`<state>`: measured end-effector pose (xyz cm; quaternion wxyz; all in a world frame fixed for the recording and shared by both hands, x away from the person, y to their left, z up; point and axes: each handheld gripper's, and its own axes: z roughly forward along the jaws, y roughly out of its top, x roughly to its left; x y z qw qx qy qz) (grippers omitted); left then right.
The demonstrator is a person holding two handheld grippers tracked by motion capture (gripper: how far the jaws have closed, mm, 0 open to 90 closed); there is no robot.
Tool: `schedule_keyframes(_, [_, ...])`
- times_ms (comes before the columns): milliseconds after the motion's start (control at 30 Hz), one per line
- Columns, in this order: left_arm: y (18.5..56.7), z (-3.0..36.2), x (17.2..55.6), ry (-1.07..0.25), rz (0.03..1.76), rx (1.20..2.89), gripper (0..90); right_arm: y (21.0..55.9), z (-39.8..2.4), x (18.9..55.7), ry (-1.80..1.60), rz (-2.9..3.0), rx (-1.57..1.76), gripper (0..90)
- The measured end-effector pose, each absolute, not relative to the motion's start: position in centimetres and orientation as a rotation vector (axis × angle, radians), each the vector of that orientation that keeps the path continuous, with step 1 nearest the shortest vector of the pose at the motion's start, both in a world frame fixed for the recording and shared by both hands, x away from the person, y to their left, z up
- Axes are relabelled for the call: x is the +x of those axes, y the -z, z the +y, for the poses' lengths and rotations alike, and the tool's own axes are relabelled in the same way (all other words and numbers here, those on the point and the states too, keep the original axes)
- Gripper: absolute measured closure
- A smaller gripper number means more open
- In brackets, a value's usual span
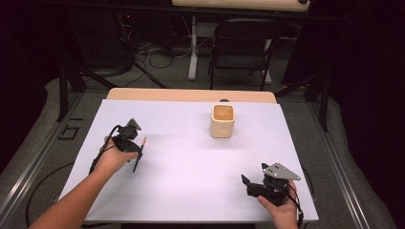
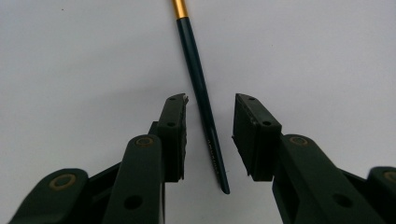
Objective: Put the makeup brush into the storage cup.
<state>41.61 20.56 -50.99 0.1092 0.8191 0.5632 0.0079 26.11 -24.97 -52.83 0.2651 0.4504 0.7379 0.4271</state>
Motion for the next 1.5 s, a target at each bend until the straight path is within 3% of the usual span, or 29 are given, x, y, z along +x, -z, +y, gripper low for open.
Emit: schedule_keyframes(1500, [52.3, 20.2, 41.9, 0.076, 1.753, 2.419, 74.4, 52.8, -25.0, 26.1, -1.148, 2.007, 1.213, 14.9])
